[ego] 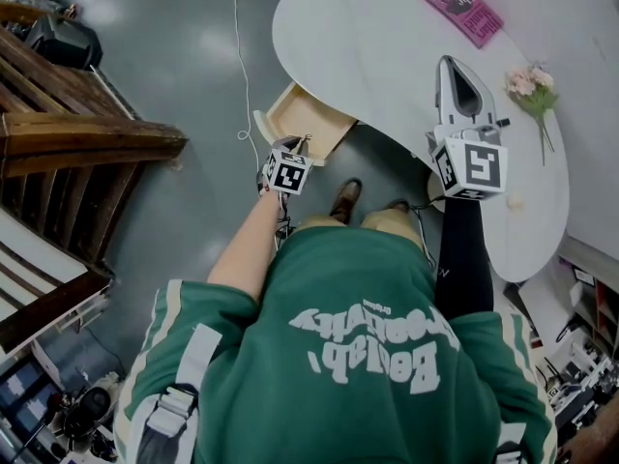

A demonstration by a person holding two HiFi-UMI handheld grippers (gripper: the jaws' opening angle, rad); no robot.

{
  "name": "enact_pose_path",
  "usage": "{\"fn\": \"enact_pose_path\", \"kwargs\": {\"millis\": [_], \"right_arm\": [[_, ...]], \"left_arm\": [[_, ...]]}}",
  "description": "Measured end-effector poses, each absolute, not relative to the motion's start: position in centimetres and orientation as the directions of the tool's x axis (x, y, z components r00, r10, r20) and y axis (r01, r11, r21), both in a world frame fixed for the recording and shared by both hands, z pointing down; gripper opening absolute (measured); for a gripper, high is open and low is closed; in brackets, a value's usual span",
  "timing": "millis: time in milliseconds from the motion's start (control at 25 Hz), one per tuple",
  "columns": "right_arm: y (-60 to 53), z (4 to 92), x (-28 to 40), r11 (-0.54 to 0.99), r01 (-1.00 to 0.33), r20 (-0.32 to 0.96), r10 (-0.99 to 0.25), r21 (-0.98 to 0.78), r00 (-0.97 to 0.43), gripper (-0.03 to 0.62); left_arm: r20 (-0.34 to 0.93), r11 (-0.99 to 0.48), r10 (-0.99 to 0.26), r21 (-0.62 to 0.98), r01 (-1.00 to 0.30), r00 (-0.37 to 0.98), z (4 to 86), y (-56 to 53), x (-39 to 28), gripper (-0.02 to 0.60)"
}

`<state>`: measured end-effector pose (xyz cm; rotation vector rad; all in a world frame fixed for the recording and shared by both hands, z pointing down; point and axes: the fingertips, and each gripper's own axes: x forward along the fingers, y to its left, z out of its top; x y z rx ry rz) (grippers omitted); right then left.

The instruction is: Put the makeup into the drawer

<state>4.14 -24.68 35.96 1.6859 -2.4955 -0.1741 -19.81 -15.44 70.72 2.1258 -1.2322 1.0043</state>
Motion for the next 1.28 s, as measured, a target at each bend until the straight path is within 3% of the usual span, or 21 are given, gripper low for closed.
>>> {"fn": "enact_pose_path", "kwargs": {"millis": [480, 600, 920, 1280], "right_arm": [[-24.4, 35.7, 4.2, 0.361, -0.917, 0.035, -0.932, 0.171, -0.361, 0.009], [-24.3, 35.7, 4.6, 0.353, -0.92, 0.032, -0.935, 0.173, -0.352, 0.009], [-23.7, 34.8, 6.0, 0.294, -0.939, 0.021, -0.955, 0.176, -0.295, 0.009], [-22.7, 32.8, 9.1, 0.227, -0.957, -0.035, -0.971, 0.18, -0.237, 0.009]], "left_arm": [[0.777, -0.491, -0.523, 0.061, -0.869, 0.35, 70.5, -15.7, -19.5, 0.094], [0.741, -0.483, -0.575, 0.033, -0.875, 0.346, 68.2, -17.0, -19.4, 0.098], [0.409, -0.54, -0.786, -0.086, -0.838, 0.464, 50.8, -23.5, -15.9, 0.144], [0.087, -0.564, -0.825, -0.199, -0.801, 0.559, 34.4, -25.4, -10.7, 0.144]]}}
